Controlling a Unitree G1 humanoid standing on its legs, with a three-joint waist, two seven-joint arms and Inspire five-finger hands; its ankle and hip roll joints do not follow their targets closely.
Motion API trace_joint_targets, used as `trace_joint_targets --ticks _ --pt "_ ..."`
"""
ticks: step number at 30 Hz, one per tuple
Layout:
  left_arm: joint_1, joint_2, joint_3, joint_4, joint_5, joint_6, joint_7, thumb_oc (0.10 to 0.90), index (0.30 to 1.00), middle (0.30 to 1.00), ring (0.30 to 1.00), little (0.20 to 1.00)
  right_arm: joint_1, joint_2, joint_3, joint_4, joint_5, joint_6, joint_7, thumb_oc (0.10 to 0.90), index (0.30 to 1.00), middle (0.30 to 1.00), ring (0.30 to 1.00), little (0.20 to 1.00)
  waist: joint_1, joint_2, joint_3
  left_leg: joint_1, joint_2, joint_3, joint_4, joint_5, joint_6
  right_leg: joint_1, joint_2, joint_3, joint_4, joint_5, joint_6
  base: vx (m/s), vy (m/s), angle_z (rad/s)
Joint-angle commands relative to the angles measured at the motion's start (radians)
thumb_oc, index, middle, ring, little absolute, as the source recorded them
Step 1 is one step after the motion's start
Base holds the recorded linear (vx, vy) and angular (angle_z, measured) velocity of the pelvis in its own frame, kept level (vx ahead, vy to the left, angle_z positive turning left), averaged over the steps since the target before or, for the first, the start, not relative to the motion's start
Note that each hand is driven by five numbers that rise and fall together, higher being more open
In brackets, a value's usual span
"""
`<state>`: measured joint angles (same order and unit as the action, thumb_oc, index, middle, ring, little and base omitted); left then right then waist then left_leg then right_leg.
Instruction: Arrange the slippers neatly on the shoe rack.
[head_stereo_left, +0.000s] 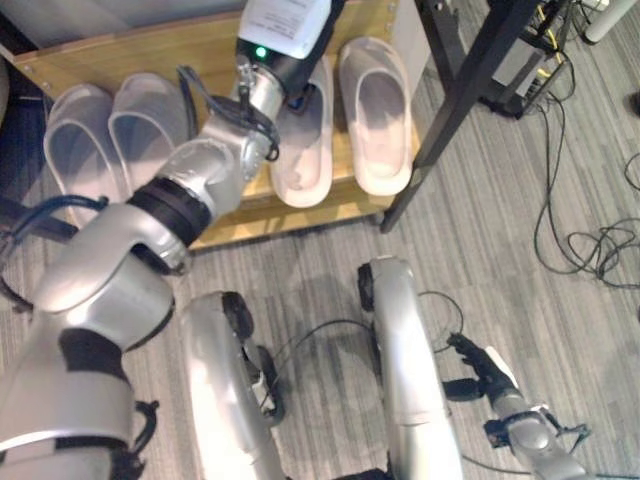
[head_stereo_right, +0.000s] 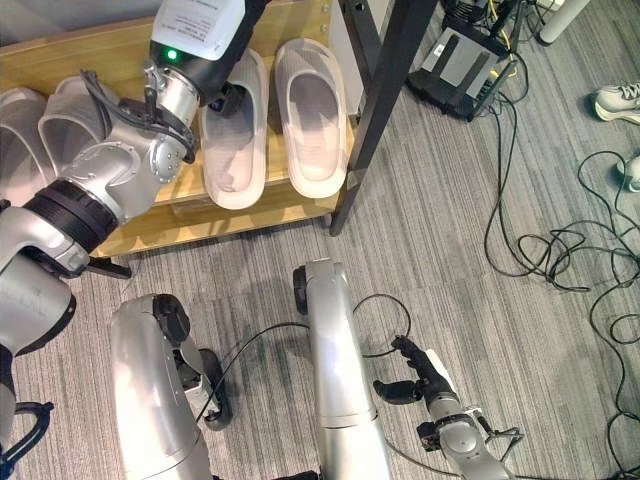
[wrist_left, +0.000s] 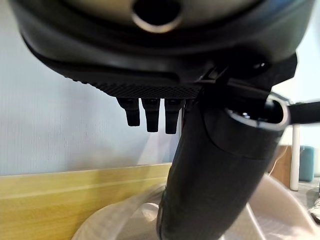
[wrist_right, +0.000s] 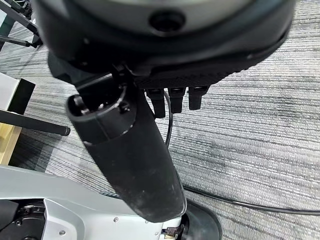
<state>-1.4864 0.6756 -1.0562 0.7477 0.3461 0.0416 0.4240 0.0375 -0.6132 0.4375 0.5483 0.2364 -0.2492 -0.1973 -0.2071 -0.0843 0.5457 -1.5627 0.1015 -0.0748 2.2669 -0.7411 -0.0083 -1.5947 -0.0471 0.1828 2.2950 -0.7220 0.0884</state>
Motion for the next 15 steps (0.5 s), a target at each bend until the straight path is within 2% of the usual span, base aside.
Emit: trace_joint_targets --ticks 1,6,12,15 --pt "-0.144 0.073 0.103 -0.065 -0.057 -0.032 0.035 0.800 0.900 0.900 0.900 0.900 -0.004 -0.009 -0.049 -0.078 -0.030 -0.015 -0.034 0.800 0.900 0.900 0.900 0.900 0.037 -0.023 -0.026 -0.007 -0.075 0.014 -0.050 -0.010 0.125 0.025 -0.017 -0.004 -0.072 -0.004 -0.178 -0.03 -0.026 0.05" --pt "-0.131 0.089 0.106 -0.115 -0.073 -0.045 0.029 0.800 0.900 0.900 0.900 0.900 -0.007 0.004 -0.030 -0.060 -0.039 -0.005 -0.028 0.800 0.900 0.900 0.900 0.900 0.040 -0.020 -0.026 -0.007 -0.077 0.018 -0.050 -0.004 0.121 0.025 -0.014 0.001 -0.071 0.005 -0.176 -0.02 -0.010 0.06" --pt "-0.082 0.129 0.115 -0.194 -0.059 -0.052 0.015 0.800 0.900 0.900 0.900 0.900 -0.002 0.019 -0.019 -0.044 -0.051 0.010 -0.023 0.800 0.900 0.900 0.900 0.900 0.054 -0.004 -0.026 -0.007 -0.079 0.018 -0.053 0.007 0.116 0.025 -0.018 -0.004 -0.072 0.009 -0.178 -0.02 0.004 0.01" --pt "-0.073 0.134 0.121 -0.215 -0.053 -0.051 0.013 0.800 0.900 0.900 0.900 0.900 -0.006 0.016 -0.012 -0.039 -0.060 0.014 -0.025 0.800 0.900 0.900 0.900 0.900 0.056 -0.005 -0.026 -0.007 -0.080 0.027 -0.057 0.010 0.118 0.025 -0.024 -0.002 -0.074 0.009 -0.182 -0.01 -0.002 0.02"
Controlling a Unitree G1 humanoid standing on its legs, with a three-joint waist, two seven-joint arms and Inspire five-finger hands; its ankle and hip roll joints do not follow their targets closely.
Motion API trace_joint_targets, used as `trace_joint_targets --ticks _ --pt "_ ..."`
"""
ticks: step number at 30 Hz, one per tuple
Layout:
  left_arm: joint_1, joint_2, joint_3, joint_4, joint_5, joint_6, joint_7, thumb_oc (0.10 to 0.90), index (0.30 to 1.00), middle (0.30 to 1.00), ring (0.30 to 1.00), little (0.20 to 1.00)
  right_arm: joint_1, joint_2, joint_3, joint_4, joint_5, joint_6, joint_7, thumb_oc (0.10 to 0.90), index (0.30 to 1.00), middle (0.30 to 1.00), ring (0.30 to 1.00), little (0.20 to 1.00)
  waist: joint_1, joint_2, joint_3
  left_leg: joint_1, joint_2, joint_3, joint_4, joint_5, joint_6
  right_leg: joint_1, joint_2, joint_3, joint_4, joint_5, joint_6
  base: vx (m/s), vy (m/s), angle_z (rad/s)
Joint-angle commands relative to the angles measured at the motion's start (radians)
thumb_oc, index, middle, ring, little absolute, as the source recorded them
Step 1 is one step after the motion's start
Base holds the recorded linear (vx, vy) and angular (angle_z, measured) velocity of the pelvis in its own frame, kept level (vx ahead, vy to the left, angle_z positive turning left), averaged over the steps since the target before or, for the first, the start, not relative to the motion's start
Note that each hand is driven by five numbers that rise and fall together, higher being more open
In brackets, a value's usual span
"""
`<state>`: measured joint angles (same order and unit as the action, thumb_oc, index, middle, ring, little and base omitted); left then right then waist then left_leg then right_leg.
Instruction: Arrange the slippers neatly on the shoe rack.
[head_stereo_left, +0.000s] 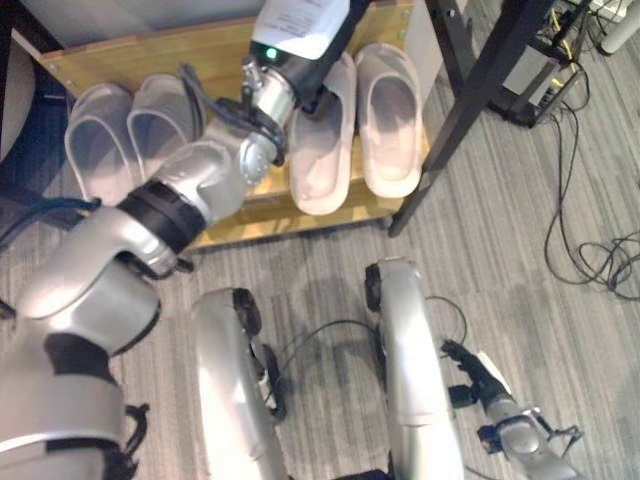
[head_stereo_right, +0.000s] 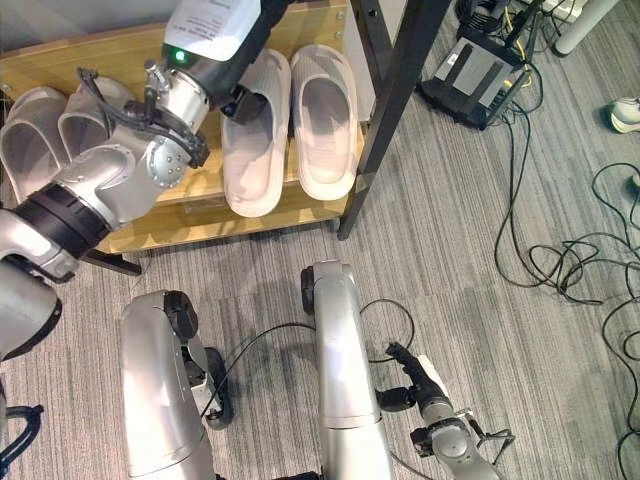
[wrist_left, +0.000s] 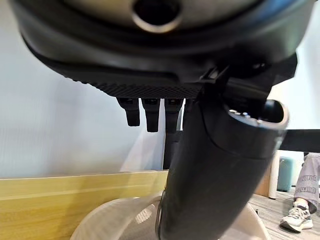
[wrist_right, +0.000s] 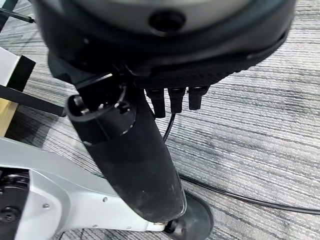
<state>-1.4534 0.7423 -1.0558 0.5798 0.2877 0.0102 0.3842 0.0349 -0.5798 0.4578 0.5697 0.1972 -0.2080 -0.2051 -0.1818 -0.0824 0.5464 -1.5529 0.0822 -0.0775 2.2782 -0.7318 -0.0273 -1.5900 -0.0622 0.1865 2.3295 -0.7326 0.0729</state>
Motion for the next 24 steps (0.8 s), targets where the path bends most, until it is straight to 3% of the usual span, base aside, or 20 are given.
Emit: trace_joint_targets --ticks 1,8,14,24 --pt "-0.098 0.066 0.123 -0.047 0.006 -0.018 0.054 0.800 0.900 0.900 0.900 0.900 0.000 -0.018 -0.027 -0.058 -0.025 -0.026 -0.018 0.800 0.900 0.900 0.900 0.900 0.032 -0.007 -0.026 -0.017 -0.062 0.029 -0.065 0.004 0.134 0.020 -0.005 -0.003 -0.106 0.026 -0.163 -0.03 -0.001 0.05" --pt "-0.102 0.055 0.109 -0.022 0.035 -0.009 0.056 0.800 0.900 0.900 0.900 0.900 -0.003 -0.021 -0.010 -0.043 -0.036 -0.023 -0.015 0.800 0.900 0.900 0.900 0.900 0.031 -0.012 -0.026 -0.017 -0.066 0.035 -0.063 0.014 0.131 0.020 -0.004 0.008 -0.097 0.029 -0.163 -0.02 -0.004 0.05" --pt "-0.128 0.006 0.043 0.109 0.098 0.015 0.048 0.800 0.900 0.900 0.900 0.900 -0.027 -0.029 0.017 -0.024 -0.037 -0.030 -0.018 0.800 0.900 0.900 0.900 0.900 0.017 -0.018 -0.026 -0.017 -0.065 0.035 -0.063 0.017 0.130 0.020 -0.009 0.011 -0.097 0.022 -0.168 0.00 0.001 0.01" --pt "-0.157 0.005 0.002 0.182 0.139 0.028 0.035 0.800 0.900 0.900 0.900 0.900 -0.020 -0.026 0.022 -0.020 -0.062 -0.031 -0.026 0.800 0.900 0.900 0.900 0.900 0.002 -0.021 -0.026 -0.017 -0.065 0.036 -0.065 0.008 0.130 0.020 -0.006 0.013 -0.095 0.015 -0.163 0.00 0.001 0.00"
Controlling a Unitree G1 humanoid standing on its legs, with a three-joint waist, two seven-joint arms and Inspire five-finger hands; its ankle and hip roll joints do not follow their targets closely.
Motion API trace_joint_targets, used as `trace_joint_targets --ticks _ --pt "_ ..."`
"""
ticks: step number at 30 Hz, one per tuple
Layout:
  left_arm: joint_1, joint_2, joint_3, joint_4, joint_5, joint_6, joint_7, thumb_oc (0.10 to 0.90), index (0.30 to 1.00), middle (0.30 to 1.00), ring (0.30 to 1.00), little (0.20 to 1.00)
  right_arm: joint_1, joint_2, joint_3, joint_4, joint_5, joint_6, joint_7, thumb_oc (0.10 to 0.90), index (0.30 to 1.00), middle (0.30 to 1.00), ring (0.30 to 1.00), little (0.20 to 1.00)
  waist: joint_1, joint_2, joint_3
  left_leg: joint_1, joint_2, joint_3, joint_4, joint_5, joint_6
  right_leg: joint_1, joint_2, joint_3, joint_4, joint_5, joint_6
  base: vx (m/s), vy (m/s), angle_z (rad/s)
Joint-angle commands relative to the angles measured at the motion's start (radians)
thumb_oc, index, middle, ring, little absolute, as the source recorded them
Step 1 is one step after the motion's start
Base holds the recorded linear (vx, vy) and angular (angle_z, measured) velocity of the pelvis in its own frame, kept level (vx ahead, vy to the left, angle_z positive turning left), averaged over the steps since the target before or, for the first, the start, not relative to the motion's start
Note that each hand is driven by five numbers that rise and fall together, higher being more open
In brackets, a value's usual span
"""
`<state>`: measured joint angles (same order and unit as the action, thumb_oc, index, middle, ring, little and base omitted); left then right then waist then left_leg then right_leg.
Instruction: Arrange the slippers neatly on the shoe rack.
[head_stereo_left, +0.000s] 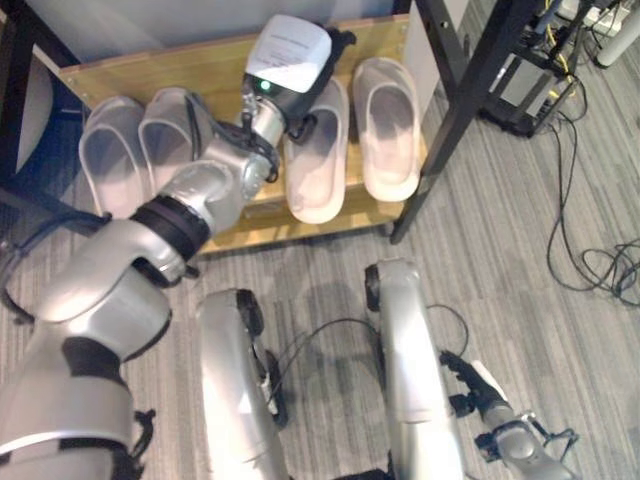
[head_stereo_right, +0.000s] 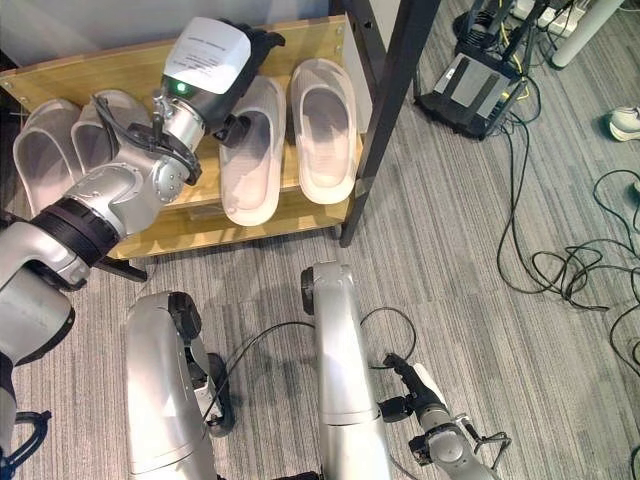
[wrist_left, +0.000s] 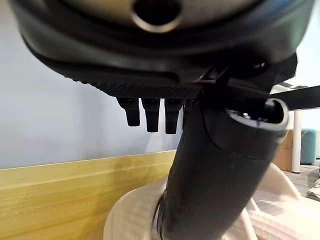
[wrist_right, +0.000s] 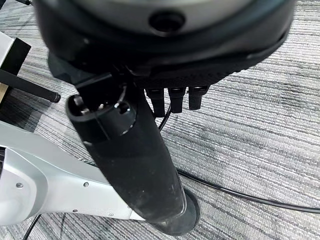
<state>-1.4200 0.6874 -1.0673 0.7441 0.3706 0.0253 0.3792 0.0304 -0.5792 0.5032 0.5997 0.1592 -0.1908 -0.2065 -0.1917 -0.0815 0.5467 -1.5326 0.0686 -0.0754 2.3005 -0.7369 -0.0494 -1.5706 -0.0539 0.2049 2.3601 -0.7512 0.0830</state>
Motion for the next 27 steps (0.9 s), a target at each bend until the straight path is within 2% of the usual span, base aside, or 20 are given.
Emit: trace_joint_targets --ticks 1,10,19,27 --pt "-0.205 0.054 -0.005 0.031 0.068 0.013 0.031 0.800 0.900 0.900 0.900 0.900 -0.013 -0.032 -0.021 -0.051 -0.028 -0.051 -0.025 0.800 0.900 0.900 0.900 0.900 0.009 -0.022 -0.027 -0.037 -0.053 0.035 -0.089 0.012 0.153 0.001 -0.012 -0.002 -0.123 0.030 -0.171 0.03 -0.002 0.00" --pt "-0.277 0.023 -0.047 0.134 0.061 0.010 0.036 0.800 0.900 0.900 0.900 0.900 -0.034 -0.031 -0.021 -0.032 -0.042 -0.053 -0.024 0.800 0.900 0.900 0.900 0.900 -0.005 -0.027 -0.027 -0.037 -0.049 0.035 -0.085 -0.010 0.151 0.001 -0.007 0.010 -0.119 0.020 -0.168 0.06 0.002 -0.03" --pt "-0.339 -0.002 -0.048 0.134 0.050 0.014 0.060 0.800 0.900 0.900 0.900 0.900 -0.016 -0.032 -0.035 -0.025 -0.071 -0.063 -0.040 0.800 0.900 0.900 0.900 0.900 -0.021 -0.030 -0.027 -0.037 -0.054 0.040 -0.079 -0.027 0.162 0.001 -0.016 0.025 -0.103 0.000 -0.164 0.04 0.007 -0.01" --pt "-0.351 0.001 -0.022 0.097 0.022 0.014 0.069 0.800 0.900 0.900 0.900 0.900 -0.015 -0.026 -0.030 -0.019 -0.075 -0.060 -0.040 0.800 0.900 0.900 0.900 0.900 -0.015 -0.021 -0.027 -0.037 -0.055 0.045 -0.073 -0.023 0.160 0.001 -0.016 0.028 -0.096 0.002 -0.165 0.00 0.000 0.01"
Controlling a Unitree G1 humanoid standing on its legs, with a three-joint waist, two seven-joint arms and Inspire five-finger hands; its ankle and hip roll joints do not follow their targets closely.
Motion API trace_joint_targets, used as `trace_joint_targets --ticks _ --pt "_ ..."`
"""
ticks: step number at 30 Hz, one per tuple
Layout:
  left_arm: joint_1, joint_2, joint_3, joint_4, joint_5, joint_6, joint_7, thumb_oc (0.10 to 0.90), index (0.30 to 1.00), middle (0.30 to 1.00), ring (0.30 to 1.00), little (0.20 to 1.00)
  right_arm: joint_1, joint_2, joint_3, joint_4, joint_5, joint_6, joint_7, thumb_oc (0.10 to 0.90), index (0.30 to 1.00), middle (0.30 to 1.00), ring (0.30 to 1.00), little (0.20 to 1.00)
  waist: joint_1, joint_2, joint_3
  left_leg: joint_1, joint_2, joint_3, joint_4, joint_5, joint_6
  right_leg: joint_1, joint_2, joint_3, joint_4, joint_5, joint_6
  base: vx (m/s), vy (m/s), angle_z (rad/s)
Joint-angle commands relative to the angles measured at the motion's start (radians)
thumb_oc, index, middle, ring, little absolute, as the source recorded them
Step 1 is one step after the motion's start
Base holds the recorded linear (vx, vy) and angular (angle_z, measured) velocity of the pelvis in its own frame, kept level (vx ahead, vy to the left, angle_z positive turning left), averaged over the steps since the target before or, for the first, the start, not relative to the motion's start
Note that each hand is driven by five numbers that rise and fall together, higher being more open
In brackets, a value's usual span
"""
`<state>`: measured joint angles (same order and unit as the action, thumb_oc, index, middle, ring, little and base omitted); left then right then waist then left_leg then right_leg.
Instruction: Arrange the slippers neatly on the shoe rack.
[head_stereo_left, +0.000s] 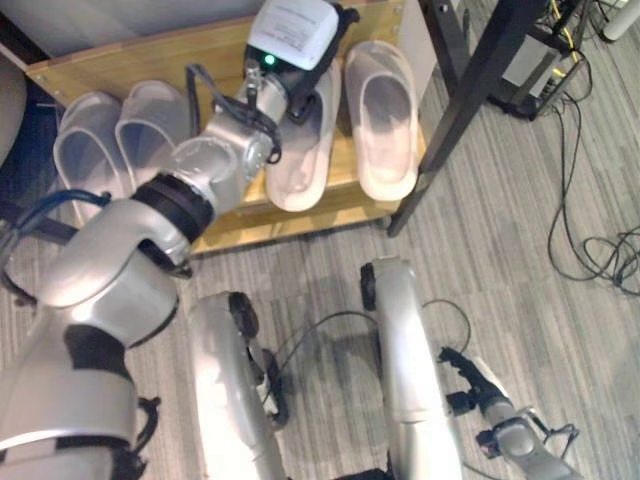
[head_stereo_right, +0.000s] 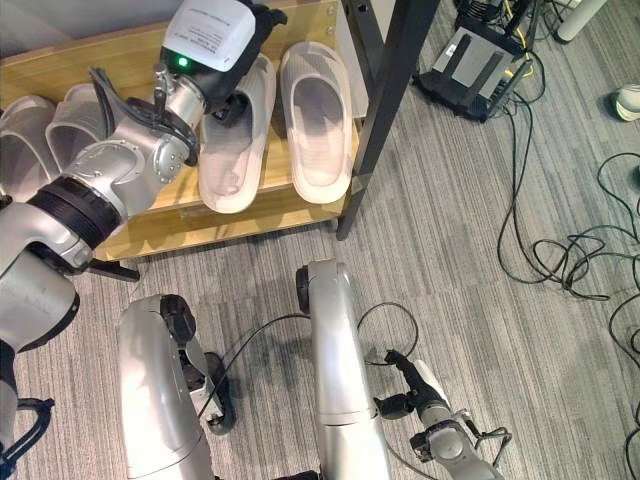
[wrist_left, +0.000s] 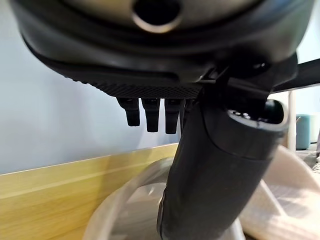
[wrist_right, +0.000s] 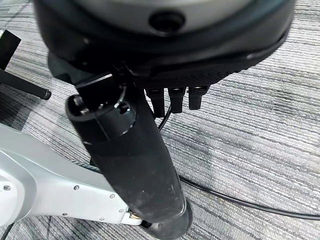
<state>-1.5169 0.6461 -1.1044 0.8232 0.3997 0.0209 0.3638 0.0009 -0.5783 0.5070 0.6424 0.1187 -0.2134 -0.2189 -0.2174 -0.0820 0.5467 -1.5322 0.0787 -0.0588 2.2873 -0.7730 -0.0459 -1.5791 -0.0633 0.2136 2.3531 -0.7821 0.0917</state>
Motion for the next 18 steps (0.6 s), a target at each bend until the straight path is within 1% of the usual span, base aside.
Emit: trace_joint_targets --ticks 1,4,7,10,18 --pt "-0.253 0.038 0.010 0.019 0.005 0.024 0.079 0.800 0.900 0.900 0.900 0.900 0.009 -0.029 -0.030 -0.057 -0.036 -0.035 -0.031 0.800 0.900 0.900 0.900 0.900 0.010 -0.021 -0.027 -0.038 -0.067 0.033 -0.061 0.016 0.155 0.009 -0.008 0.024 -0.087 0.034 -0.174 0.00 0.000 0.00" --pt "-0.240 0.036 0.003 0.012 0.015 0.027 0.065 0.800 0.900 0.900 0.900 0.900 0.008 -0.031 -0.025 -0.053 -0.034 -0.031 -0.032 0.800 0.900 0.900 0.900 0.900 0.018 -0.021 -0.027 -0.038 -0.065 0.028 -0.057 0.026 0.149 0.009 0.001 0.026 -0.083 0.048 -0.170 -0.04 -0.005 0.08" --pt "-0.234 0.035 -0.007 0.016 0.028 0.027 0.051 0.800 0.900 0.900 0.900 0.900 0.000 -0.030 -0.007 -0.045 -0.043 -0.020 -0.033 0.800 0.900 0.900 0.900 0.900 0.024 -0.021 -0.027 -0.038 -0.065 0.031 -0.059 0.036 0.145 0.009 -0.002 0.022 -0.083 0.051 -0.173 -0.04 -0.006 0.04" --pt "-0.237 0.041 -0.020 0.019 0.047 0.026 0.055 0.800 0.900 0.900 0.900 0.900 -0.007 -0.032 -0.007 -0.035 -0.049 -0.018 -0.039 0.800 0.900 0.900 0.900 0.900 0.022 -0.023 -0.027 -0.038 -0.068 0.039 -0.063 0.036 0.148 0.009 -0.012 0.025 -0.084 0.044 -0.179 -0.01 0.002 0.02" --pt "-0.215 0.049 -0.026 0.009 0.075 0.036 0.051 0.800 0.900 0.900 0.900 0.900 -0.014 -0.025 0.003 -0.022 -0.056 -0.015 -0.049 0.800 0.900 0.900 0.900 0.900 0.024 -0.024 -0.027 -0.038 -0.070 0.045 -0.062 0.041 0.146 0.009 -0.013 0.023 -0.083 0.049 -0.177 0.00 0.000 0.00"
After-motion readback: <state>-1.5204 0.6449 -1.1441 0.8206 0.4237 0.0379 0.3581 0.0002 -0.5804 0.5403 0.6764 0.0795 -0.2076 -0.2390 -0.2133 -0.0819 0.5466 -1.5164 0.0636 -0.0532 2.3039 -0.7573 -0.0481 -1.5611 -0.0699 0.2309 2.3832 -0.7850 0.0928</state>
